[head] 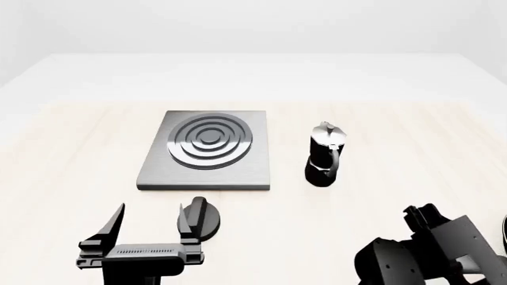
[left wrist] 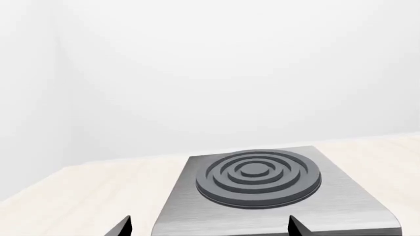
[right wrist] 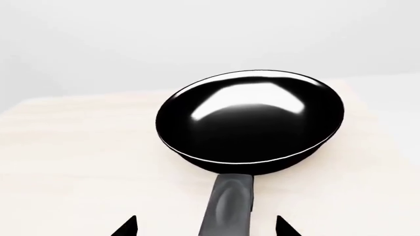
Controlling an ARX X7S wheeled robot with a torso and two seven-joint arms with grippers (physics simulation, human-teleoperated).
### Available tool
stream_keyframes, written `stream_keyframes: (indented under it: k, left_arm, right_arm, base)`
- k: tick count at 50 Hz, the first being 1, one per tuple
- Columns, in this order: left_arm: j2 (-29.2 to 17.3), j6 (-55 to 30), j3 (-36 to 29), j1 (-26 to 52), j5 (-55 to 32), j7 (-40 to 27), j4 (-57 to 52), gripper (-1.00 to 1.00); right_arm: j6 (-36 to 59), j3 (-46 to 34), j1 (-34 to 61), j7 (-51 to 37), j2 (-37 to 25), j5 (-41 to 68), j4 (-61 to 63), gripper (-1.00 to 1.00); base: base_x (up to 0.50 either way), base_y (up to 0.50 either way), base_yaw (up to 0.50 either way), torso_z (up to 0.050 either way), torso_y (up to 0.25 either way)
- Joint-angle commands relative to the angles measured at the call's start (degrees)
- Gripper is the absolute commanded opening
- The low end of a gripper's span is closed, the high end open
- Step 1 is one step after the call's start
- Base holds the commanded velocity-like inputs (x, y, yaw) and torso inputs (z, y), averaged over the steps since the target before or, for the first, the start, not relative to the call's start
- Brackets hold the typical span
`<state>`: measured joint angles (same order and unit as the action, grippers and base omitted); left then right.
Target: Put the frying pan on the stove.
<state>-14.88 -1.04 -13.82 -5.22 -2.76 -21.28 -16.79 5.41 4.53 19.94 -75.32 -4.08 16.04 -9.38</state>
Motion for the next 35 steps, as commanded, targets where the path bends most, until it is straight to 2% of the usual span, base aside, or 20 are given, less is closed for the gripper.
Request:
stream_keyframes:
  k: [1,35]
  left_arm:
    - [-0.2,0.1,-0.3,0.2,0.0,-0.3,0.3,1.0]
    - [-0.9,0.0,-0.8,0.2,-0.4,-1.2,-0.2,1.0]
  right_arm:
    - [-0.6,-0.1,-0.1,-0.9,-0.7,0.5,-0.8,1.0]
    - [-4.8,0.9,0.4,2.0,-0.4,6.8,-8.0,1.0]
  base:
    - [0.0,0.0,0.0,0.0,0.0]
    - [0.0,0.0,0.0,0.0,0.0]
